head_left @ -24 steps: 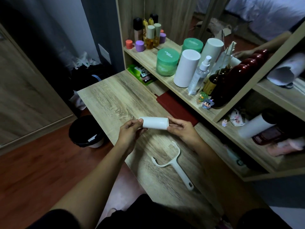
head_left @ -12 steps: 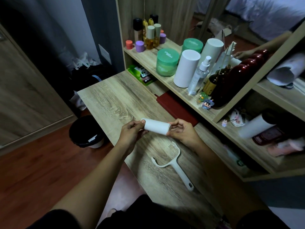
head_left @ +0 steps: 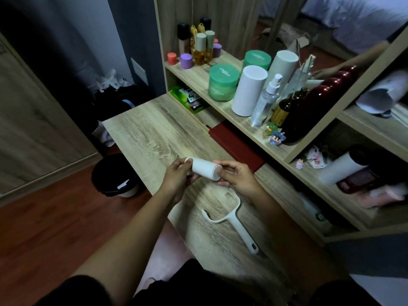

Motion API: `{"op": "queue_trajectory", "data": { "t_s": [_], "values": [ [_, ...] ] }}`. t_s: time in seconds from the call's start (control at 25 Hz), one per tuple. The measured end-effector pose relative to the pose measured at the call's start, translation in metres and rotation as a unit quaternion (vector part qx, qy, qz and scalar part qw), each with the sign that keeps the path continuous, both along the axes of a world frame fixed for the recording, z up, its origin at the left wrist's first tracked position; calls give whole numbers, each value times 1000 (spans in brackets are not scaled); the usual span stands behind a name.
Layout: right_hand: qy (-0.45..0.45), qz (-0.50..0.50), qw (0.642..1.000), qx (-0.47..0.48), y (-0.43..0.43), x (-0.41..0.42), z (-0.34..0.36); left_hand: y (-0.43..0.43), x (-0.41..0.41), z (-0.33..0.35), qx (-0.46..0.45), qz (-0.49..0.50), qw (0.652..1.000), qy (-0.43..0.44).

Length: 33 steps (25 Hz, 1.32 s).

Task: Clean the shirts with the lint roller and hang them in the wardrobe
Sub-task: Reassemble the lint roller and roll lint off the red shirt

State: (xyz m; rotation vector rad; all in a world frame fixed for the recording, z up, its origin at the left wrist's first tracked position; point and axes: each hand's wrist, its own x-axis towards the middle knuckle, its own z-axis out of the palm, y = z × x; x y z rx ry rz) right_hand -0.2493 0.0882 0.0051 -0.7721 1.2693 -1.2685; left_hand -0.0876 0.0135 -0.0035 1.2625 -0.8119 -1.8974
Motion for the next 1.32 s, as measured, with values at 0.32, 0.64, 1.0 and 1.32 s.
{"op": "queue_trajectory", "data": {
  "t_s": [0.32,0.64,1.0,1.32],
  "values": [
    [75,35,997,0,-2,-5,13,0,-7,-1,6,10,1000,-7],
    [160,-1,987,14,-5,4,8,-2,-19,-1,34,30,999,-1],
    [405,-132,883,195,30,-4,-31,-4,-26,0,86,43,994,42],
    [431,-48,830,352,56,25,-67,1,-30,5,93,28,994,55]
  ]
}}
